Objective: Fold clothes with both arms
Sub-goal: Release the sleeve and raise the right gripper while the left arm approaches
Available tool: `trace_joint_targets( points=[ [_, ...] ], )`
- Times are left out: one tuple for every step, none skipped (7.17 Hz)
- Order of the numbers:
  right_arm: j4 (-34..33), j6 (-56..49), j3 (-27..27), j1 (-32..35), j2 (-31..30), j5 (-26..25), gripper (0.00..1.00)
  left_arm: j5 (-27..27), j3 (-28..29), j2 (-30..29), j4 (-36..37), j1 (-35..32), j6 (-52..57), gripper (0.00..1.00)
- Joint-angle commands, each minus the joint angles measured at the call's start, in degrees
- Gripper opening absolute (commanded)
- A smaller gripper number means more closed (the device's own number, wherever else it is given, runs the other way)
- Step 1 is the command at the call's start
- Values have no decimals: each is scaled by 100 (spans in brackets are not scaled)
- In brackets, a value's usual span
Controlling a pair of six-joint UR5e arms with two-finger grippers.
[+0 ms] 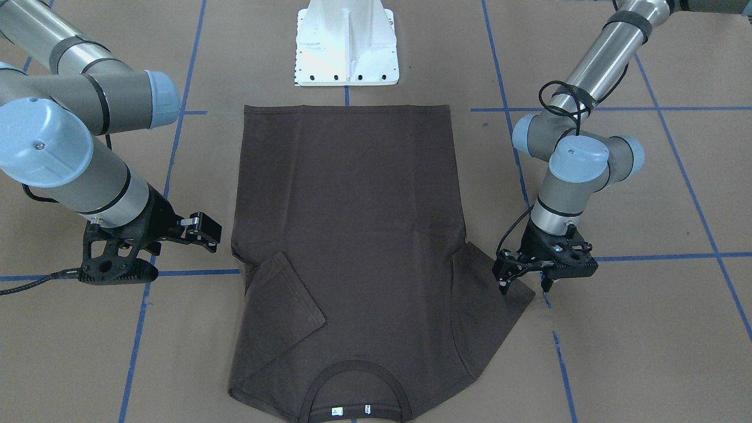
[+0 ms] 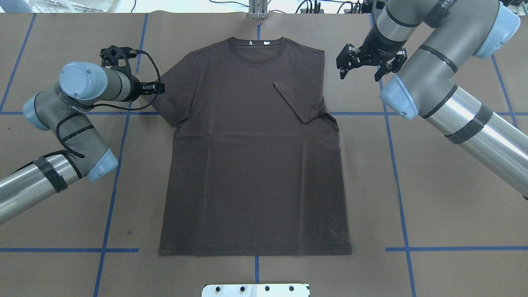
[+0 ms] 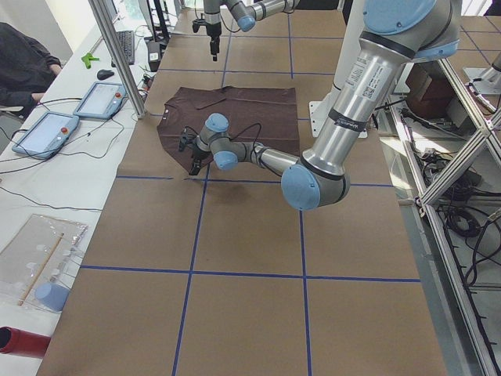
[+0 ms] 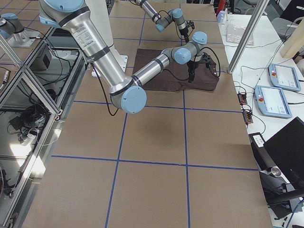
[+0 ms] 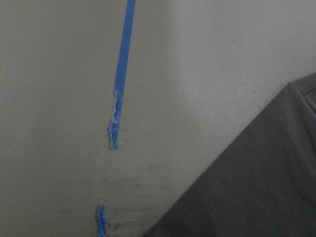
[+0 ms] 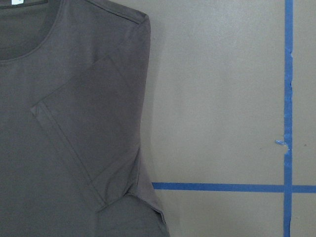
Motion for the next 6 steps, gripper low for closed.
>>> trace_joint_targets(
  points=[
    [0,6,-1,-6,7,-1,100,11,2,27,8,13,1,90],
    [0,6,-1,-6,7,-1,100,11,2,45,9,13,19,89],
    [0,6,-1,-6,7,8,100,11,28,45,9,22,45,88],
    [0,6,-1,-6,7,8,100,11,81,28,9,31,54,87],
    [9,6,-1,-15,7,-1,100,11,116,10,9,31,63,87],
    [9,6,-9,-15,7,8,100,19,125,1,9,31,80,83]
  ],
)
